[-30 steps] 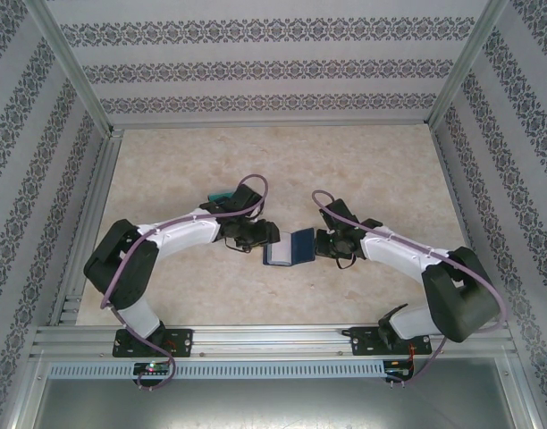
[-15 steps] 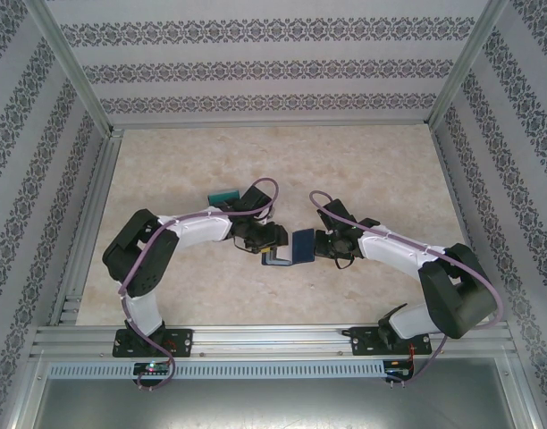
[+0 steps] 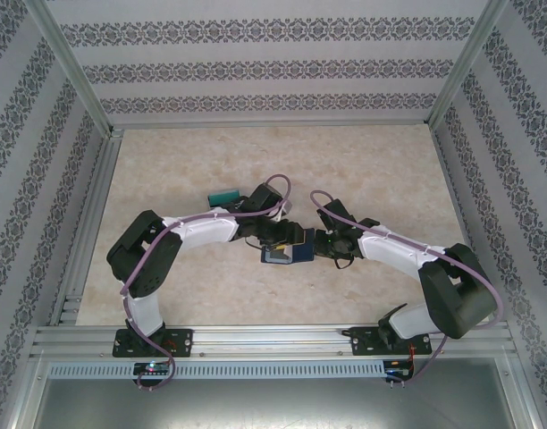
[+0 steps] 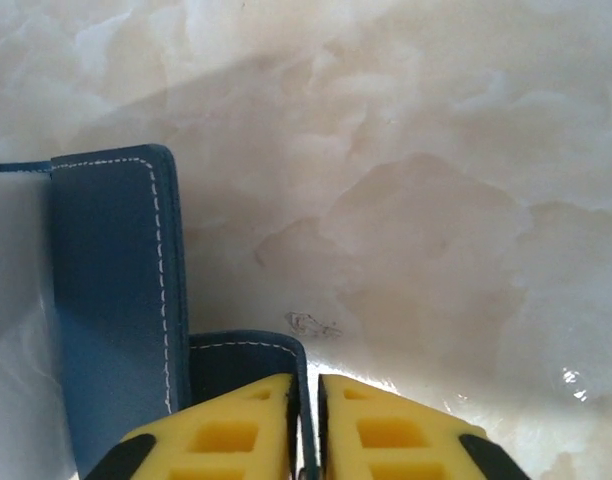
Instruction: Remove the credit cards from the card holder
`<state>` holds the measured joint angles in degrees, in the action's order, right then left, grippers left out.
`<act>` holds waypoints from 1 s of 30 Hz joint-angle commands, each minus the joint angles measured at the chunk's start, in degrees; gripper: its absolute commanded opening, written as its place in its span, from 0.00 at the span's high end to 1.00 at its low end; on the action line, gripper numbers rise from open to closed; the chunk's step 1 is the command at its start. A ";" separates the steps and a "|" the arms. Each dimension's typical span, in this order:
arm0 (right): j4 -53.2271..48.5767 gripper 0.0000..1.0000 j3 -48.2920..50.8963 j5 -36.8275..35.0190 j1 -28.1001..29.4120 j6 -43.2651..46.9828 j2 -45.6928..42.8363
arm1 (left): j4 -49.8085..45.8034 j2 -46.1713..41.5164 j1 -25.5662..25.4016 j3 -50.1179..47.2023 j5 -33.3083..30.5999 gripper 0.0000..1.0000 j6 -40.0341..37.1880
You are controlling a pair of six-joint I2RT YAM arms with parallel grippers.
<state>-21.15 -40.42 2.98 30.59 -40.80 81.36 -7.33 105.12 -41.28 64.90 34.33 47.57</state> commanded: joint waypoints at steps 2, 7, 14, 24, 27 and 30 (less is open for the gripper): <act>-0.09 0.74 2.02 -1.11 -1.19 -2.22 -3.71 | 4.61 1.06 -1.67 1.93 3.48 0.48 -0.27; 0.42 0.65 5.53 -0.51 -4.47 -4.75 -11.74 | 4.62 4.28 -3.08 4.29 4.77 0.49 -0.63; 2.60 0.62 7.05 4.16 -6.51 -5.42 -14.91 | 5.51 8.51 -3.74 5.75 6.57 0.51 0.09; 6.03 0.60 7.03 5.68 -7.74 -7.48 -11.45 | 3.61 11.53 -4.51 8.86 8.99 0.54 -1.77; 6.69 0.60 6.14 7.00 -8.35 -7.12 -9.60 | 3.37 11.31 -4.59 8.66 9.21 0.55 -2.02; 5.56 0.68 4.76 7.21 -8.35 -6.00 -6.99 | 1.64 9.80 -4.51 8.85 7.90 0.53 -2.91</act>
<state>-16.51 -34.33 9.06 22.31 -46.87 71.83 -4.62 116.20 -44.45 71.85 40.12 47.29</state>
